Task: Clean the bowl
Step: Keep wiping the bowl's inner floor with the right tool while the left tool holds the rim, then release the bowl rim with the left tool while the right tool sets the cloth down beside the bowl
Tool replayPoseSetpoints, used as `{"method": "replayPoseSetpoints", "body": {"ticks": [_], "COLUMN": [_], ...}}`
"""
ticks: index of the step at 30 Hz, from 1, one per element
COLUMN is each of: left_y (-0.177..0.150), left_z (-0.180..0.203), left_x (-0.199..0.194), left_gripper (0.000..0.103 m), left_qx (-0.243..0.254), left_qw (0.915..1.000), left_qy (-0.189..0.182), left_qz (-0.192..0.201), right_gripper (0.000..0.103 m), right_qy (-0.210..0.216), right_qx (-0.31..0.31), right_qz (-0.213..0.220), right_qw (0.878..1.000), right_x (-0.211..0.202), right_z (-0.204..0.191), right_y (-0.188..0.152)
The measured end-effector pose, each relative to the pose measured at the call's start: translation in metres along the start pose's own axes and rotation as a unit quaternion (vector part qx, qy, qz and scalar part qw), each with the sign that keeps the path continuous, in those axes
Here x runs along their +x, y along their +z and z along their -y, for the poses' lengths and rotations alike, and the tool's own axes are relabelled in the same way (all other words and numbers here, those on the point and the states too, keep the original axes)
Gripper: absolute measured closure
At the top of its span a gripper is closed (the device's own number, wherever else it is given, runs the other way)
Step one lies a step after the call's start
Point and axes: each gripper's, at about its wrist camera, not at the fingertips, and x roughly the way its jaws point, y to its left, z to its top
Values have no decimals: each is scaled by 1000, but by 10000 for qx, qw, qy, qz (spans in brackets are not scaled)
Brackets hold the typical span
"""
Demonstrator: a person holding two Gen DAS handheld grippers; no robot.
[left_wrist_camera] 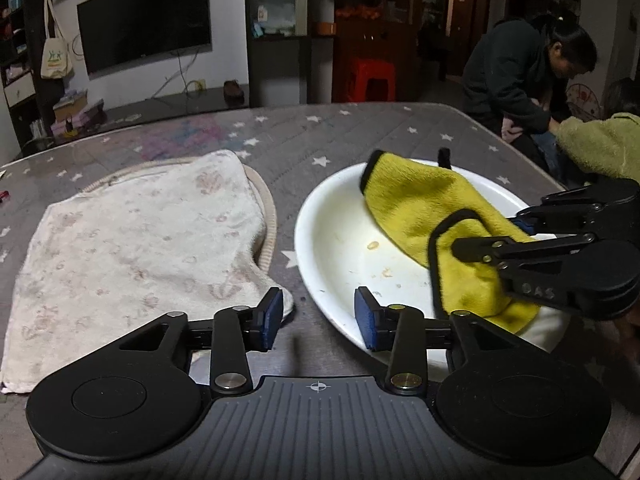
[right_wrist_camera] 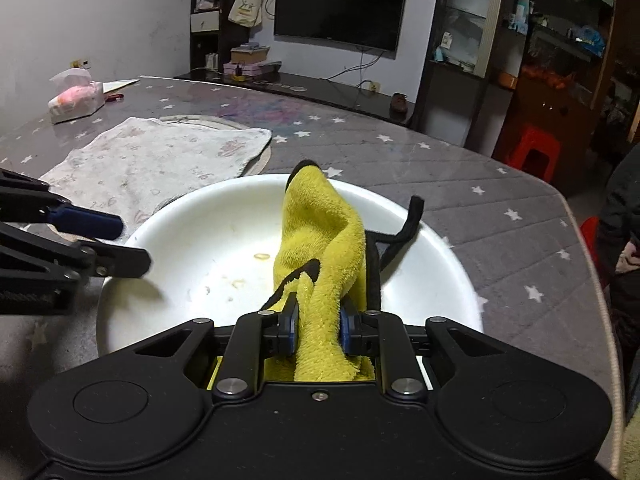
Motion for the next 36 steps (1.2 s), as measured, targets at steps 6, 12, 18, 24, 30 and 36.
{"method": "replayPoseSetpoints", "body": {"ticks": [6,12,18,24,30,36], "left_y": [-1,-1,-3,-5,-15,-20], "left_z": [-15,-45,-82,-110,-120,-126], "left_x": [-14,-28,-34,-28,-13,0], "left_gripper": [60,59,55,50,46,37], "left_qx": [0,-199,-387,-515,-632,-570], "left_qw": [9995,9980,9948,9914,9888,9850], "left_qy": [276,523,888,1177,1349,1624], "left_qz": [152,282,314,248,119,137], "right_gripper": [83,83,82,82,82,78], "right_qy": [-248,-629,-1104,-1347,-1093,-800], "right_qx": [-17,-63,-29,180,474,979], "right_qz": [94,352,487,305,-79,26], "right_qw": [9996,9974,9927,9903,9928,9920], "right_x": [-11,-35,-54,-50,-10,12], "right_z": [5,19,49,82,96,97], "right_y": [6,26,38,24,-22,-56]}}
